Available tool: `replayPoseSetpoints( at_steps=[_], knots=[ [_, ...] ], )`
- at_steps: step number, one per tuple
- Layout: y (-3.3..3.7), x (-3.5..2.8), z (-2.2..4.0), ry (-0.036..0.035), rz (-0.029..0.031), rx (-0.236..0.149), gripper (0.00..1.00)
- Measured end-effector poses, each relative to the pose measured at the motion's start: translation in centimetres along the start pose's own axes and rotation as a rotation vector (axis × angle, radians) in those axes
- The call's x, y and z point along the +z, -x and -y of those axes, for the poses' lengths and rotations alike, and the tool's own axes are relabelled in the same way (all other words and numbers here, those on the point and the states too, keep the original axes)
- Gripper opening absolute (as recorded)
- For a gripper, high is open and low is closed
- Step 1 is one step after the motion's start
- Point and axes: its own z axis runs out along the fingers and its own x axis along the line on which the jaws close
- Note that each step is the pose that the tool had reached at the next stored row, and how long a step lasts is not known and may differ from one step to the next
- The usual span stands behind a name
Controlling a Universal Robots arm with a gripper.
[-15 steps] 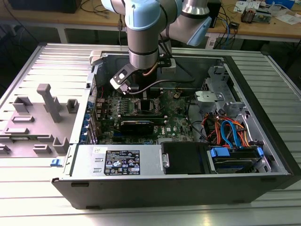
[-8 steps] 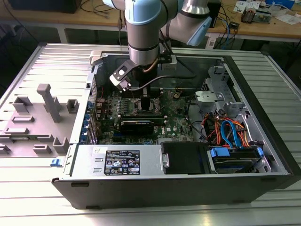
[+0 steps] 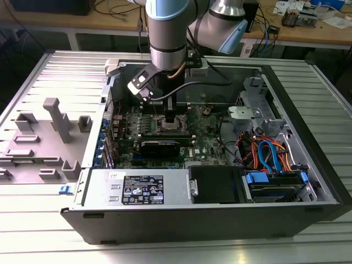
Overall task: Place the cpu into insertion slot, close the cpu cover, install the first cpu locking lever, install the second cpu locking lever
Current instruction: 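Place the cpu into insertion slot, then close the cpu cover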
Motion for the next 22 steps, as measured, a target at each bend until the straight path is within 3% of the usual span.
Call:
replayPoseSetpoints(
  at_steps=[3, 14, 22],
  knots=[
    [0.0, 0.0, 0.0, -0.0001, 0.0, 0.0, 0.11],
    [-0.01, -0.04, -0.01, -0.001, -0.0002, 0.0, 0.11],
    [0.0, -0.59, -0.04, -0.001, 0.0, 0.0, 0.11]
  ],
)
